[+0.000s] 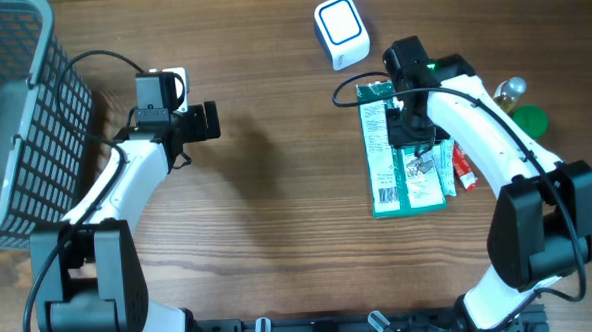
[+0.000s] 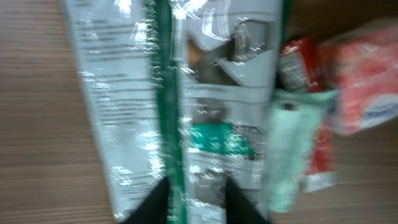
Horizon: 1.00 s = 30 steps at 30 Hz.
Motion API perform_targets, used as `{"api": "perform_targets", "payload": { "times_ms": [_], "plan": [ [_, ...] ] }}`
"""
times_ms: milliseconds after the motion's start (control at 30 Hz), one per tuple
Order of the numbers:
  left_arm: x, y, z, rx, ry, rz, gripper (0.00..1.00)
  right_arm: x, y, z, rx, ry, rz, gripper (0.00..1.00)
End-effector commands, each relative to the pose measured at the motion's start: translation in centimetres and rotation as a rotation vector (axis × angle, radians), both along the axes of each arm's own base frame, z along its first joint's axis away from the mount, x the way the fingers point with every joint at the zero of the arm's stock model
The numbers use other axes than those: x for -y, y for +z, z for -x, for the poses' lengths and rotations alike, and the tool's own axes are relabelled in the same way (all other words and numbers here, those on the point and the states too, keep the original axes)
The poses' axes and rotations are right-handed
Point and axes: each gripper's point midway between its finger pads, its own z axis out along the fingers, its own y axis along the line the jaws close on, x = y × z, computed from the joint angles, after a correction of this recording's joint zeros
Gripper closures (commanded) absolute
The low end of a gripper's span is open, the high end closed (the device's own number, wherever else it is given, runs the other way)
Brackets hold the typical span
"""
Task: Scan the item barcode
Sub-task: 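Open the right gripper and release the glove packet on the table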
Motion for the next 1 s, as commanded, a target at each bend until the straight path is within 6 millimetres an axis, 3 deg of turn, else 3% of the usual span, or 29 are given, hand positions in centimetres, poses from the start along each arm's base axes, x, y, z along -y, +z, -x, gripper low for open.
{"api": "perform_targets", "payload": {
  "times_ms": [0, 267, 433, 533, 700, 833, 967],
  "plan": [
    [-0.1, 0.4, -0.1, 0.012, -0.009, -0.013, 0.00, -2.4, -1.0, 0.5, -0.038, 0.000, -0.132, 0.90],
    [-0.1, 0.4, -0.1, 0.012, -0.009, -0.013, 0.00, -2.2, -4.3, 0.2, 0.018, -0.025, -0.134, 0.91],
    [-0.1, 0.4, -0.1, 0.012, -0.009, -0.013, 0.00, -0.2, -6.6, 1.1, 0.034, -0.058, -0.035, 0.96],
    [-0.1, 0.4, -0.1, 0.013, -0.009, -0.013, 0.00, 1.5, -6.6, 1.6, 0.028, -0.067, 0.058, 0.96],
    [-0.1, 0.4, -0.1, 0.012, -0.009, -0.013, 0.00, 1.0, -5.2, 1.3, 0.017, -0.056, 0.034, 0.92],
    [-0.1, 0.4, -0.1, 0.013, -0.009, -0.013, 0.00, -1.0, -1.1, -0.9, 0.095, 0.007, -0.064, 0.89],
    [-0.1, 0.4, -0.1, 0.013, -0.009, -0.013, 0.00, -1.1, 1.9, -2.2, 0.170, 0.041, -0.067, 0.78]
  ]
}}
